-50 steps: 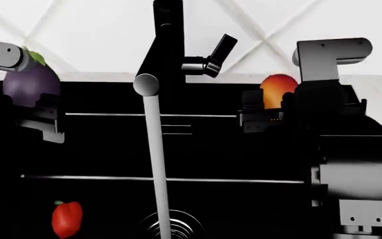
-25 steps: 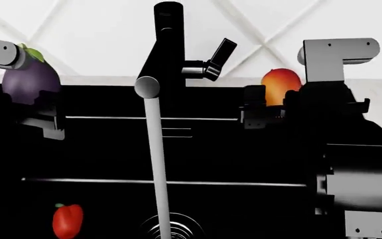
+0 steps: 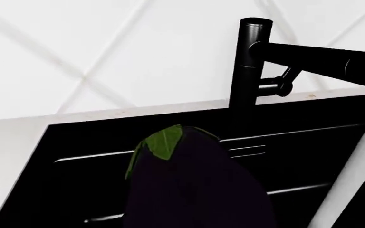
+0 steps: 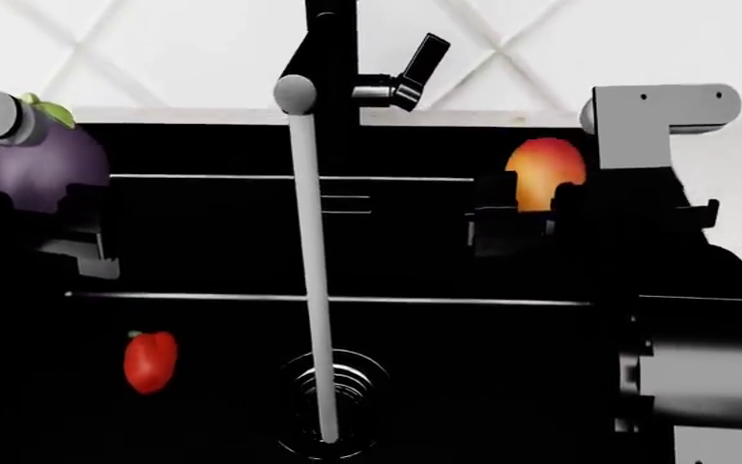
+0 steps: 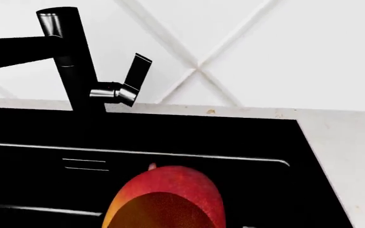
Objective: Pick the eggplants and mangos from the sink and place them in one bowl. Place the bell pepper in the other bowl. Then turn off the sink faucet.
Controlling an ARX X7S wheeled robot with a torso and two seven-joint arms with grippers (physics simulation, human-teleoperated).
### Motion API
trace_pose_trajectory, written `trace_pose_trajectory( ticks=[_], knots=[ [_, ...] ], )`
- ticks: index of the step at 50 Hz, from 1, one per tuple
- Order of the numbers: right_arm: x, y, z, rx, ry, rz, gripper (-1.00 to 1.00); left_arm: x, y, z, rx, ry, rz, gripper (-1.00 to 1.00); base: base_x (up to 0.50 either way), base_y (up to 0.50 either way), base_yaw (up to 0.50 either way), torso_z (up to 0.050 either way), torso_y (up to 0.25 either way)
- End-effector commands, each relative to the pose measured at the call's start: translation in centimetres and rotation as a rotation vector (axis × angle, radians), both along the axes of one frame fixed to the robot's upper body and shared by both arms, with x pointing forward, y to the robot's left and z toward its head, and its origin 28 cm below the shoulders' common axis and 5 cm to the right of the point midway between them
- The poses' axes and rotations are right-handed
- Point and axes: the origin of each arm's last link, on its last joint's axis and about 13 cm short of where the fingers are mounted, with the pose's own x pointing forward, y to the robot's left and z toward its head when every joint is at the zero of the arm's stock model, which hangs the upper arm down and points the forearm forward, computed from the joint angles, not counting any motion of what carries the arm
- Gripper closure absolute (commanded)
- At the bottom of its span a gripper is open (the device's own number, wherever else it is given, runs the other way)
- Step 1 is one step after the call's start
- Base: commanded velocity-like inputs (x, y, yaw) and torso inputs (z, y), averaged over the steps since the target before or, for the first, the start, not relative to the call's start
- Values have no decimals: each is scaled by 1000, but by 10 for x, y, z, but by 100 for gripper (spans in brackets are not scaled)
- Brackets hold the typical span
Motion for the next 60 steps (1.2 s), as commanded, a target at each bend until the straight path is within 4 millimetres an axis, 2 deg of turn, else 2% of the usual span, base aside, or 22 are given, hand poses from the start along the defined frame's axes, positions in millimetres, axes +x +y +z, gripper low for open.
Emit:
trace_pose_trajectory(
  ticks=[1, 25, 27, 50, 60],
  knots=[
    [-2, 0, 0, 5, -5, 1, 100, 1, -4, 1, -36, -28, -2, 100, -500, -133, 0, 0, 0],
    [-4, 0, -1, -10, -14, 3, 100, -2, -4, 1, -49, -45, 1, 100, -500, -215, 0, 0, 0],
    [-4, -1, -4, -24, -31, 4, 100, 0, -8, 2, -48, -45, -11, 100, -314, -500, 0, 0, 0],
    [-7, -4, -5, -35, -50, -22, 100, -3, -5, 0, -57, -46, -12, 100, -305, -500, 0, 0, 0],
    [-10, -8, -6, -39, -66, -46, 100, -1, -9, 0, -50, -42, -12, 100, -103, -500, 0, 0, 0]
  ],
)
